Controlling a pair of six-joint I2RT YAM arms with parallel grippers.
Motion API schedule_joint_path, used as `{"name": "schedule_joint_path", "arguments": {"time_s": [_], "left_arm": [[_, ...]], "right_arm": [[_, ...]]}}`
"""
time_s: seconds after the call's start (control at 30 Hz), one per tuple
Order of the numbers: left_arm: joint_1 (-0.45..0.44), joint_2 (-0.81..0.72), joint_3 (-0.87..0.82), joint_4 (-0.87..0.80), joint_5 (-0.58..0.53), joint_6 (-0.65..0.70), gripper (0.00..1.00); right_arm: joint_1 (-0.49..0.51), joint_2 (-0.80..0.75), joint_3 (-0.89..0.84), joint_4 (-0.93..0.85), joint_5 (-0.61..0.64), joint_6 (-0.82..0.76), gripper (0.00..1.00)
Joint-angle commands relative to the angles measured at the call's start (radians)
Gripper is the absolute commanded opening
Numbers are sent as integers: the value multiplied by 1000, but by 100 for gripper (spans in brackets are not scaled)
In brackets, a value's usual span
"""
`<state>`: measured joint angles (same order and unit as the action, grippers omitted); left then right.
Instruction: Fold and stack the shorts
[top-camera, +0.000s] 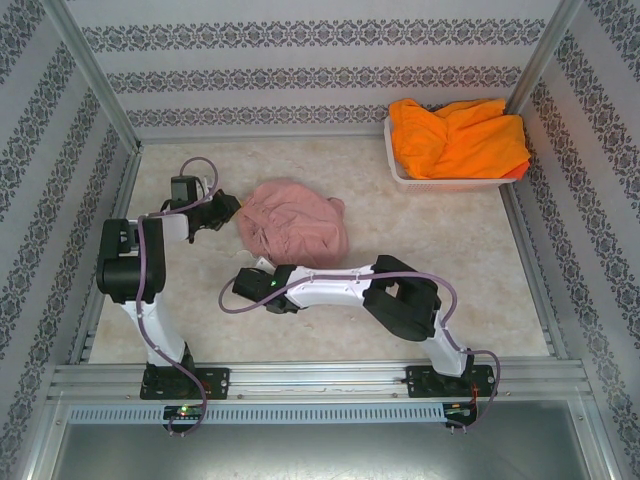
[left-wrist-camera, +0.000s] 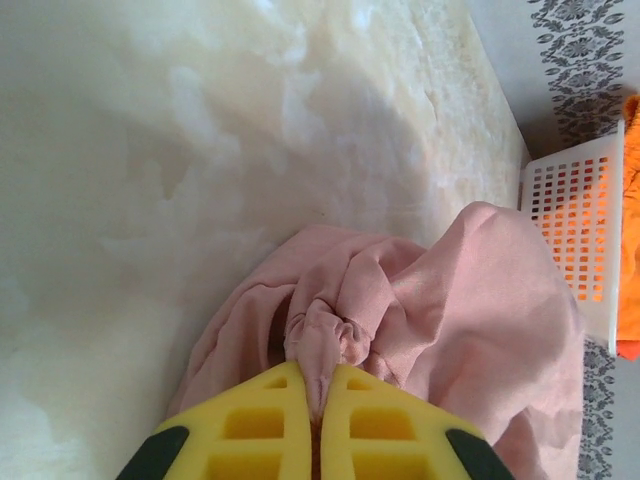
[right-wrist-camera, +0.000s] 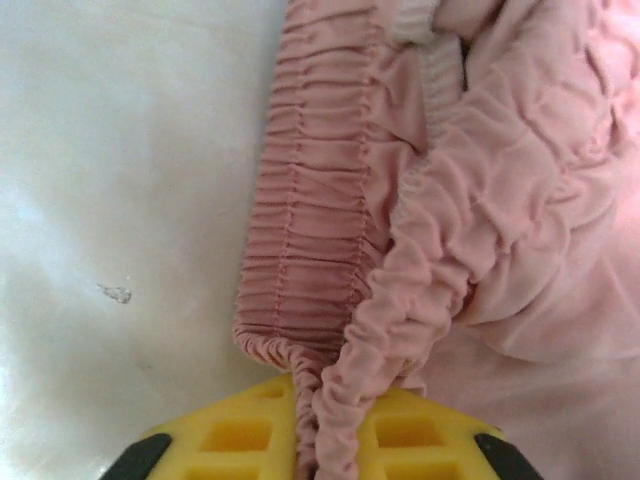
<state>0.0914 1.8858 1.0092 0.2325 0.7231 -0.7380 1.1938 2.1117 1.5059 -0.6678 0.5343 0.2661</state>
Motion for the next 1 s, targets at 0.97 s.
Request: {"name": "schedule_joint_path", "arguments": {"time_s": [0.97], "left_arm": [[224,-108,1518,-947,-216,325,0]], "right_arm": [[13,-125,830,160,-725,5,0]]}}
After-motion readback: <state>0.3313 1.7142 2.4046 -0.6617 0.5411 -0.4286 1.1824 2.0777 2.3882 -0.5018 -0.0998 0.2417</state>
